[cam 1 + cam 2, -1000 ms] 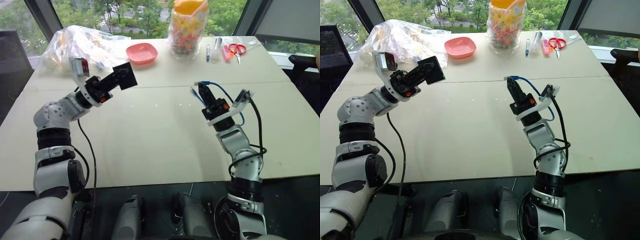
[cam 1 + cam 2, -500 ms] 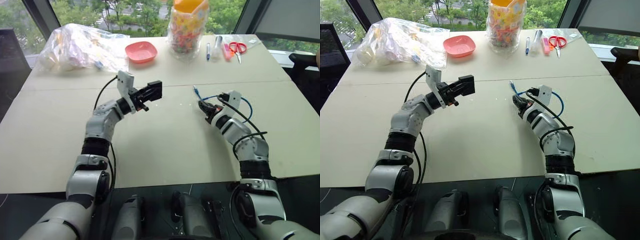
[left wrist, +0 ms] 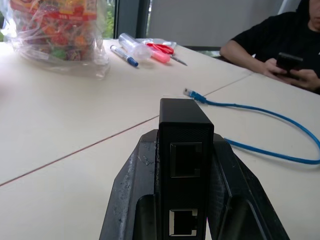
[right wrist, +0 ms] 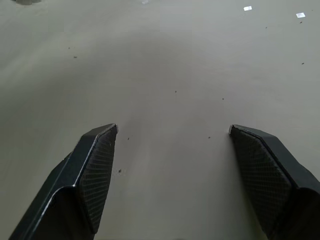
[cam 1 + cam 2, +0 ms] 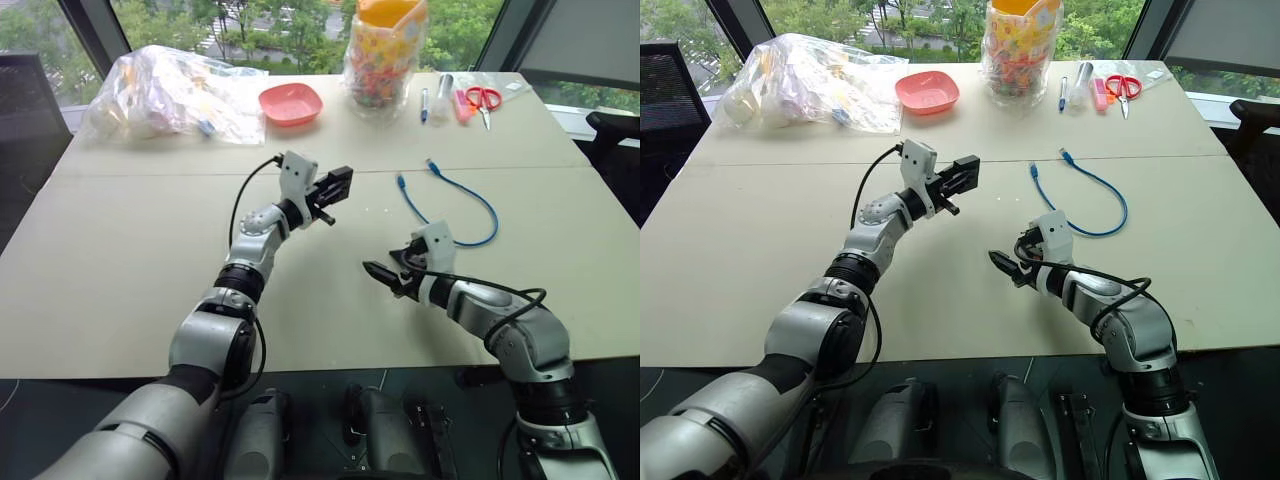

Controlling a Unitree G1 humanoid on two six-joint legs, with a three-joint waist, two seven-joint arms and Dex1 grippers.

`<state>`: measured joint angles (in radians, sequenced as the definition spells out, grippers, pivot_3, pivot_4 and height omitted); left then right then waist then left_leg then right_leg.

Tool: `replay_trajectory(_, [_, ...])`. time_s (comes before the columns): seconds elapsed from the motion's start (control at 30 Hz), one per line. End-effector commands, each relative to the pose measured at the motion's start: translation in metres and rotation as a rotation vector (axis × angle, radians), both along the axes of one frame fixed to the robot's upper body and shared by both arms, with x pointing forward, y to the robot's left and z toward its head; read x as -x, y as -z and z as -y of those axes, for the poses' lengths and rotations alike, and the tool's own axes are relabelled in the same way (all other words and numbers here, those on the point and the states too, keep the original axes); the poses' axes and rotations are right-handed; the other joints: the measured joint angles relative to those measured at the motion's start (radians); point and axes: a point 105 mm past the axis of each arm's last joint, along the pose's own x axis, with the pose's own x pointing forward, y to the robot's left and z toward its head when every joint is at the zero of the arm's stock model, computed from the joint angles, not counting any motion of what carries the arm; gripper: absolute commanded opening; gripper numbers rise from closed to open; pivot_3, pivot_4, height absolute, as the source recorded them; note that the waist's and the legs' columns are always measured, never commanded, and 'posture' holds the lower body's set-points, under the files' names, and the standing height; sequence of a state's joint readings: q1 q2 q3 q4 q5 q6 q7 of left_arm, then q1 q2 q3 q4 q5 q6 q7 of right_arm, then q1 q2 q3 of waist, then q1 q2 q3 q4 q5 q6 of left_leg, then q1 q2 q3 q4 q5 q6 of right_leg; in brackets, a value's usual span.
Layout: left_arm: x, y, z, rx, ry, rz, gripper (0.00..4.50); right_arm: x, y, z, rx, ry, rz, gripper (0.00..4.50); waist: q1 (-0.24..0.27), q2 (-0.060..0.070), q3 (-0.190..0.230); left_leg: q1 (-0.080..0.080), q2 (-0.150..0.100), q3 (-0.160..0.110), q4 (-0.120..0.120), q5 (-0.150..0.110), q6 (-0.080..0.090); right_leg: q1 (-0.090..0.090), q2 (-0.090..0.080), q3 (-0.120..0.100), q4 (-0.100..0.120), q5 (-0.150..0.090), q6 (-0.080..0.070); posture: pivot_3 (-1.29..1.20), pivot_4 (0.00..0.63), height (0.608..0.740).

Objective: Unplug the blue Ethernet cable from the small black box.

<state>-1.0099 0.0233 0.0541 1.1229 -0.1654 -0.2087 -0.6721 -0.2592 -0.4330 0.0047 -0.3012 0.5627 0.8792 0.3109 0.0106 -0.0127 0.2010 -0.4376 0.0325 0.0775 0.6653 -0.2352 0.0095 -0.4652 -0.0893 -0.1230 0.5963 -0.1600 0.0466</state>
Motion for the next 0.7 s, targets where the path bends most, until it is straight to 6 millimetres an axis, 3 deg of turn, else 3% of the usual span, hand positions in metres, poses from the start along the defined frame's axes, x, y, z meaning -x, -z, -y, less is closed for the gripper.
replay_trajectory(0.03, [-0.001, -0.006, 0.007, -0.053, 0.011, 0.05, 2.3, -0.001, -0.007, 0.003, -0.016, 0.029, 0.032, 3.74, 0.0, 0.0, 0.0, 0.0, 0.0, 0.0, 0.0, 0.0, 0.0, 0.0, 0.0, 0.0, 0.0, 0.0, 0.0, 0.0, 0.15, 0.74])
replay_trajectory(0.2, [-0.002, -0.004, 0.0, -0.049, 0.005, 0.03, 4.34, -0.003, -0.014, 0.008, -0.024, 0.046, 0.076, 3.74, 0.002, 0.0, 0.0, 0.0, 0.0, 0.0, 0.0, 0.0, 0.0, 0.0, 0.0, 0.0, 0.0, 0.0, 0.0, 0.0, 0.15, 0.74])
replay_trajectory(0.3, [0.001, -0.02, -0.028, 0.009, 0.056, 0.025, 4.34, 0.005, -0.025, 0.011, -0.05, -0.002, 0.128, 3.74, -0.002, 0.0, 0.0, -0.001, 0.0, 0.0, 0.0, 0.0, 0.0, 0.0, 0.0, 0.0, 0.0, 0.0, 0.0, 0.0, 0.15, 0.74])
replay_trajectory(0.43, [0.029, -0.035, -0.061, 0.023, 0.13, -0.013, 4.34, 0.016, -0.028, 0.016, -0.074, -0.049, 0.142, 3.74, -0.016, 0.0, 0.0, 0.0, 0.001, 0.0, -0.001, 0.0, 0.0, -0.001, 0.001, 0.0, 0.001, 0.0, 0.0, 0.0, 0.15, 0.74])
replay_trajectory(0.57, [0.067, -0.031, -0.088, -0.059, 0.145, -0.062, 4.34, 0.023, -0.028, 0.021, -0.087, -0.066, 0.156, 3.74, -0.019, 0.001, 0.0, 0.001, 0.001, -0.001, -0.001, 0.0, 0.0, 0.0, 0.001, 0.001, 0.002, 0.0, 0.0, 0.0, 0.15, 0.74])
replay_trajectory(0.7, [0.089, -0.022, -0.108, -0.049, 0.097, -0.161, 4.34, 0.029, -0.025, 0.019, -0.104, -0.097, 0.148, 3.74, -0.016, 0.001, 0.0, 0.003, 0.001, -0.001, 0.001, 0.0, 0.0, 0.003, 0.001, 0.001, 0.001, -0.002, -0.004, 0.0, 0.15, 0.74])
